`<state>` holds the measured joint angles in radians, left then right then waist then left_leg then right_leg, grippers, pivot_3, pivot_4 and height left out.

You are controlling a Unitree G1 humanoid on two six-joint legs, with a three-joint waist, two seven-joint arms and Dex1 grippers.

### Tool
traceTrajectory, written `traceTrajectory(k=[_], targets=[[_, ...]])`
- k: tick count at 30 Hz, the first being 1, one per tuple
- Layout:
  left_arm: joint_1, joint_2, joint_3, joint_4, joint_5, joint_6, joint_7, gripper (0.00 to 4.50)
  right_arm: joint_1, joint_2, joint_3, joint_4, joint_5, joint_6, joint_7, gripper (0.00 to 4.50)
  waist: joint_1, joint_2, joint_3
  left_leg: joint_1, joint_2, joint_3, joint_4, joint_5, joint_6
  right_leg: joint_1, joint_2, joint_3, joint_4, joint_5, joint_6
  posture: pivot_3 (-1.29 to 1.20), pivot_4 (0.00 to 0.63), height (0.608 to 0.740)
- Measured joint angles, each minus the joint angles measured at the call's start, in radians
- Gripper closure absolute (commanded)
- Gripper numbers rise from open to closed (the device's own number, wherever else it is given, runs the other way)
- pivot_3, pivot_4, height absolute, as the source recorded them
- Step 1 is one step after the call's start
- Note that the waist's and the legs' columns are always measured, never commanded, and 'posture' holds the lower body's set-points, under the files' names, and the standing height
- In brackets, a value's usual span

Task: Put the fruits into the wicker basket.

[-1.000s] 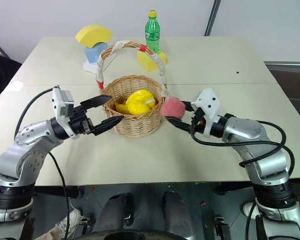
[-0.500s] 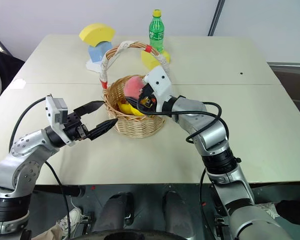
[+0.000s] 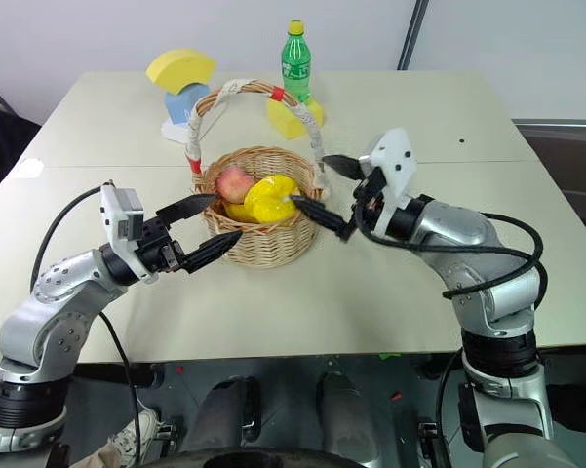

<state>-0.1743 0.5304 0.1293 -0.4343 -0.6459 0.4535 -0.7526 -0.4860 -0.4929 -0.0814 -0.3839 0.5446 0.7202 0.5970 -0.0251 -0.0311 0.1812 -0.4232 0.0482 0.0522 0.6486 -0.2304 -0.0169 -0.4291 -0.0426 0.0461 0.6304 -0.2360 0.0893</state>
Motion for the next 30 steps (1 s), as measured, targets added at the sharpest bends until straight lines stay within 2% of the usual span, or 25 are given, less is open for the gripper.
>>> traceTrajectory(k=[5, 6, 8, 14, 20, 26, 30], targets=[[-0.019, -0.004, -0.005, -0.001, 0.0, 0.001, 0.0, 0.0, -0.112, 0.13, 0.064, 0.275, -0.138, -0.121, -0.11, 0.03, -0.011, 0.0, 0.0, -0.001, 0.0, 0.0, 0.0, 0.0, 0.0, 0.0, 0.0, 0.0, 0.0, 0.0, 0.0, 0.0, 0.15, 0.74], [-0.019, -0.004, -0.006, 0.0, 0.0, 0.001, 0.0, 0.0, -0.118, 0.139, 0.07, 0.307, -0.149, -0.136, -0.113, 0.56, -0.01, 0.0, 0.0, -0.002, 0.0, -0.001, 0.0, 0.0, 0.0, -0.001, 0.0, 0.0, 0.0, 0.0, 0.001, 0.0, 0.15, 0.74], [-0.019, -0.004, -0.006, 0.0, 0.0, 0.001, 0.003, 0.0, -0.119, 0.153, 0.07, 0.339, -0.152, -0.155, -0.111, 1.21, -0.008, 0.0, 0.0, -0.003, -0.001, -0.001, 0.0, 0.0, 0.0, -0.001, 0.0, 0.0, 0.0, 0.0, 0.002, 0.0, 0.15, 0.74], [-0.019, -0.005, -0.009, -0.001, 0.001, 0.001, 0.008, 0.0, -0.119, 0.162, 0.067, 0.338, -0.128, -0.16, -0.08, 4.36, -0.01, 0.0, 0.0, -0.003, -0.001, 0.0, -0.001, 0.0, 0.0, -0.001, 0.0, 0.0, 0.0, 0.0, 0.001, 0.0, 0.15, 0.74], [-0.049, -0.018, -0.047, 0.009, 0.007, -0.003, -0.005, 0.0, -0.098, 0.153, 0.023, 0.294, -0.129, -0.166, -0.108, 4.39, -0.009, 0.0, 0.0, -0.003, -0.001, 0.0, 0.0, 0.0, 0.0, -0.001, 0.0, 0.0, 0.0, 0.0, 0.001, 0.0, 0.15, 0.74], [-0.111, -0.048, -0.09, 0.079, 0.027, -0.01, -0.025, 0.0, -0.036, 0.042, -0.146, 0.239, -0.161, -0.213, -0.201, 4.39, 0.014, 0.001, 0.0, -0.003, -0.001, 0.0, 0.0, 0.0, 0.0, -0.001, -0.001, 0.0, -0.001, 0.0, 0.001, 0.0, 0.15, 0.74], [-0.157, -0.081, -0.133, 0.132, 0.048, -0.032, -0.054, 0.0, 0.04, -0.043, -0.296, 0.332, -0.258, -0.308, -0.316, 4.39, 0.02, 0.001, 0.0, -0.003, -0.003, 0.001, 0.0, 0.0, 0.0, 0.0, -0.002, 0.001, -0.003, -0.001, 0.001, 0.0, 0.15, 0.74]])
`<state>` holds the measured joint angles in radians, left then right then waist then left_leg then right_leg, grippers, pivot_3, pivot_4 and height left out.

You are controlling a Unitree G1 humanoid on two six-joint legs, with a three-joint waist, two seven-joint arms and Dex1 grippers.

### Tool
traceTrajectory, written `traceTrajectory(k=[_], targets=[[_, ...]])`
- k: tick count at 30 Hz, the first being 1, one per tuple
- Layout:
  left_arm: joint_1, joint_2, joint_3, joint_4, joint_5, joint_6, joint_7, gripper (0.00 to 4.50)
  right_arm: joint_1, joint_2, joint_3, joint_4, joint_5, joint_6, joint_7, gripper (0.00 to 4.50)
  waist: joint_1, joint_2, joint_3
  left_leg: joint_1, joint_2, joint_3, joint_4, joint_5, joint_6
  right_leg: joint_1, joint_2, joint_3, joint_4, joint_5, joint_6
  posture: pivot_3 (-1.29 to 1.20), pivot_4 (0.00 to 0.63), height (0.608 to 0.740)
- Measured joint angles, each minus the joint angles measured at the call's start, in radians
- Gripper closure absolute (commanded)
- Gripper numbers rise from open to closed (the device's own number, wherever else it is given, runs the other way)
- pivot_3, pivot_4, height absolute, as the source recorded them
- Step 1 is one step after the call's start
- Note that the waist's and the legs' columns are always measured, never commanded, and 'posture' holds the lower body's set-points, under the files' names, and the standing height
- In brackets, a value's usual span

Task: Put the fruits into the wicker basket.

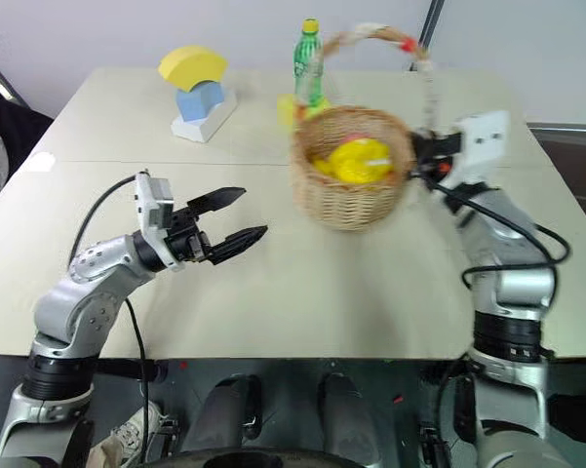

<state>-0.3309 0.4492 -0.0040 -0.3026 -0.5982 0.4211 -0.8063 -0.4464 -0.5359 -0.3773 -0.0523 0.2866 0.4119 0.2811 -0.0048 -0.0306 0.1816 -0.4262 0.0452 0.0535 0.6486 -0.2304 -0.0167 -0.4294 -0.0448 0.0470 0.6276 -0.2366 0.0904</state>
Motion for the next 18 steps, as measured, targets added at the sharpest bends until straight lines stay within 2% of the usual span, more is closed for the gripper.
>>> traceTrajectory(k=[3, 6, 9, 14, 15, 18], targets=[[-0.029, -0.015, -0.019, 0.04, 0.01, -0.011, -0.015, 0.0, 0.009, -0.009, -0.061, 0.097, -0.05, -0.066, -0.065, 4.39, -0.019, 0.002, 0.001, 0.001, 0.001, 0.001, 0.0, 0.0, 0.0, 0.0, 0.001, 0.001, 0.001, 0.0, 0.0, 0.0, 0.15, 0.74], [-0.057, -0.029, -0.024, 0.058, 0.02, -0.018, -0.029, 0.0, 0.005, -0.011, -0.067, 0.166, -0.067, -0.112, -0.084, 4.39, -0.04, 0.003, 0.001, 0.002, 0.002, -0.001, -0.001, 0.0, 0.0, 0.0, 0.004, 0.002, 0.002, 0.0, 0.0, 0.0, 0.15, 0.74], [-0.069, -0.042, -0.024, 0.076, 0.029, -0.024, -0.032, 0.0, -0.006, -0.012, -0.076, 0.197, -0.061, -0.116, -0.085, 2.97, -0.042, 0.006, 0.0, 0.003, 0.002, -0.002, -0.002, 0.0, 0.0, 0.0, 0.005, 0.002, 0.003, 0.001, 0.002, 0.0, 0.15, 0.74], [-0.062, -0.048, -0.027, 0.098, 0.055, -0.034, -0.03, 0.0, 0.016, -0.027, -0.094, 0.16, -0.025, -0.094, -0.07, 0.34, -0.036, 0.006, 0.0, 0.002, 0.002, -0.002, -0.001, 0.0, 0.0, 0.0, 0.005, 0.002, 0.003, 0.001, 0.003, 0.0, 0.15, 0.74], [-0.06, -0.049, -0.028, 0.1, 0.06, -0.034, -0.027, 0.0, 0.034, -0.028, -0.099, 0.137, -0.019, -0.089, -0.069, 0.04, -0.034, 0.006, 0.0, 0.002, 0.002, -0.002, -0.001, 0.0, 0.0, 0.0, 0.005, 0.002, 0.003, 0.001, 0.003, 0.0, 0.15, 0.74], [-0.053, -0.053, -0.029, 0.115, 0.08, -0.041, -0.015, 0.0, 0.135, -0.031, -0.137, 0.047, 0.017, -0.083, -0.042, 0.04, -0.024, 0.006, 0.0, 0.002, 0.002, -0.002, -0.001, 0.0, 0.0, 0.0, 0.005, 0.002, 0.002, 0.001, 0.003, 0.0, 0.15, 0.74]])
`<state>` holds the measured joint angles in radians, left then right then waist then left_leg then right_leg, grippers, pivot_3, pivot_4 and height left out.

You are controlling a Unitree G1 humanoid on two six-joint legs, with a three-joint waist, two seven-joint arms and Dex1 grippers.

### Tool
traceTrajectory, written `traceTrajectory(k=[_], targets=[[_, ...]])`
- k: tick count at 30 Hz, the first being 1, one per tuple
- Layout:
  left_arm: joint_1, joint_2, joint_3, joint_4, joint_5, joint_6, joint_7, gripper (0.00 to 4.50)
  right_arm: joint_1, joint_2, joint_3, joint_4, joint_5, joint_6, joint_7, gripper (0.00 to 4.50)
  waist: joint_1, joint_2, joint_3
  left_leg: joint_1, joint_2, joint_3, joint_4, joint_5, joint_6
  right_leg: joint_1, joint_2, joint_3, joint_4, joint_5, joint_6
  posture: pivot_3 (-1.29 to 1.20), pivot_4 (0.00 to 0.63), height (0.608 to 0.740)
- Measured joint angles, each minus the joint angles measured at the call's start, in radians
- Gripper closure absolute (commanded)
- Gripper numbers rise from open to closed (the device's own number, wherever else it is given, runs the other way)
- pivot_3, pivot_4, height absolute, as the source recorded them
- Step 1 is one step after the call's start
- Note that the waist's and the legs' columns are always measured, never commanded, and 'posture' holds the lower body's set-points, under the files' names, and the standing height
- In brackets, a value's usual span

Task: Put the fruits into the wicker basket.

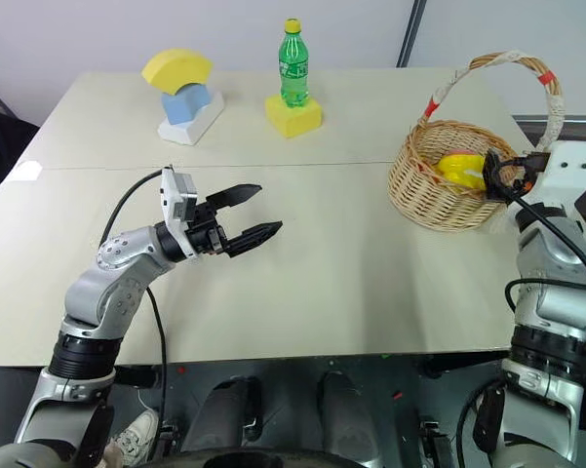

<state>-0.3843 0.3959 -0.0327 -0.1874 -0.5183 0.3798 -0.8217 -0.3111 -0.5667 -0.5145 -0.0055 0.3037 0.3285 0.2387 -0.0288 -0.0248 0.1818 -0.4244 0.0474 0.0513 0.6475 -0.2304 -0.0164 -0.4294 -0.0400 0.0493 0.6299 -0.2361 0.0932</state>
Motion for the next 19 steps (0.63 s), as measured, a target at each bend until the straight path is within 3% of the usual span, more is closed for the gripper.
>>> traceTrajectory(k=[7, 13, 19], targets=[[0.073, 0.039, 0.061, 0.098, 0.076, -0.057, 0.058, 0.0, 0.213, -0.02, -0.088, -0.113, 0.104, 0.007, 0.146, 0.04, 0.006, 0.001, 0.0, 0.002, 0.0, 0.001, 0.0, 0.0, 0.0, 0.0, 0.0, 0.0, 0.0, -0.001, -0.002, 0.0, 0.15, 0.74], [0.185, 0.073, 0.172, 0.133, 0.115, -0.096, 0.136, 0.0, 0.315, -0.049, 0.143, -0.243, 0.15, -0.01, 0.425, 0.04, -0.008, 0.001, -0.001, 0.003, 0.001, 0.001, 0.0, 0.0, 0.0, 0.001, 0.0, 0.0, 0.0, -0.001, -0.003, 0.0, 0.15, 0.74], [0.281, 0.076, 0.217, 0.097, 0.116, -0.102, 0.18, 0.0, 0.262, -0.048, 0.267, -0.196, 0.136, -0.03, 0.513, 0.04, -0.001, 0.001, -0.001, 0.002, 0.0, 0.001, 0.0, 0.0, 0.0, 0.001, -0.003, 0.0, 0.0, -0.001, -0.003, 0.0, 0.15, 0.74]])
